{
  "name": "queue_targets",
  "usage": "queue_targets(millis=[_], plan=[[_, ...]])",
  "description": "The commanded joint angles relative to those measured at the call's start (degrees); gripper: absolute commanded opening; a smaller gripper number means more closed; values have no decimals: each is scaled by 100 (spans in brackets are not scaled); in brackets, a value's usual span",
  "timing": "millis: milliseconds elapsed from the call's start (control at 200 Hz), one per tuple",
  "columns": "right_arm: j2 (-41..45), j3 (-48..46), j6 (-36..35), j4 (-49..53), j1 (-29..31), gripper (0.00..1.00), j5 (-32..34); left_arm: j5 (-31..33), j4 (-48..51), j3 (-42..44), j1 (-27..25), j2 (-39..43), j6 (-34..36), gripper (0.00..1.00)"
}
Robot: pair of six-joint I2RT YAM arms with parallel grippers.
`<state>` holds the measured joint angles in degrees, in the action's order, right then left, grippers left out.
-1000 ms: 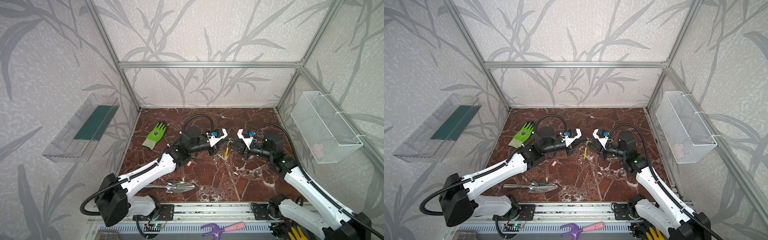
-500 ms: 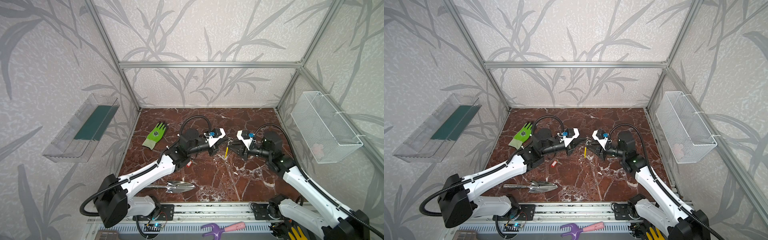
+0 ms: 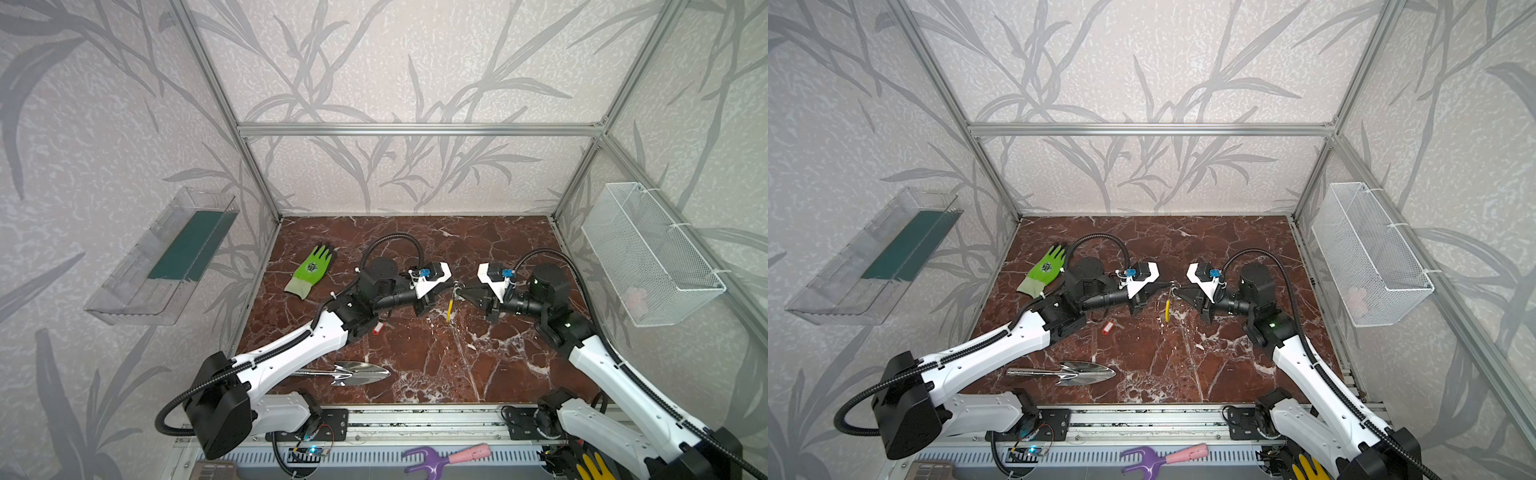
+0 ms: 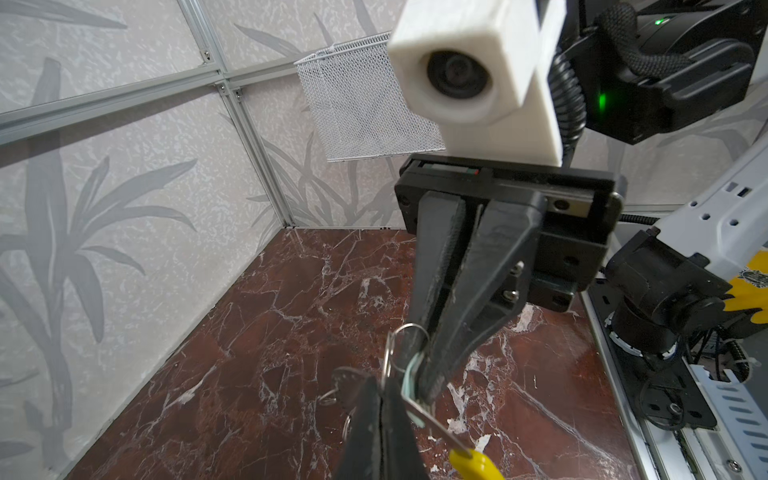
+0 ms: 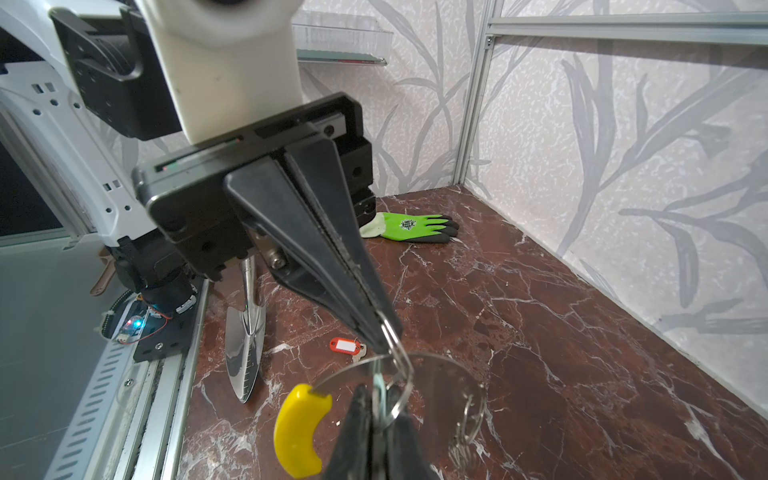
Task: Put the keys on the keyring
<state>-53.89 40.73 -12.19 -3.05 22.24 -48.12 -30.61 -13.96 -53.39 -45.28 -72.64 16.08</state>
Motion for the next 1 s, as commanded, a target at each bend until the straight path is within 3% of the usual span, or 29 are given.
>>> queue_targets(millis=[0,110,485,710,995], plan=[[-50,146,-189,391,-42,6,-274,-195,-2,-177,31,246,116,0],[-87,229,-316,635,-111,2,-371,-282,-26,-180,54,302,76,0],[-496,352,27,284,-246,5,-1117,-600,-630,-50,62,234,-446,0],[-214,393,-200,437,-369,27,-730,-613,-804,51,75,136,-505,0],[410,364,-101,170,-616,30,-710,-717,-496,-27,135,126,-325,0]])
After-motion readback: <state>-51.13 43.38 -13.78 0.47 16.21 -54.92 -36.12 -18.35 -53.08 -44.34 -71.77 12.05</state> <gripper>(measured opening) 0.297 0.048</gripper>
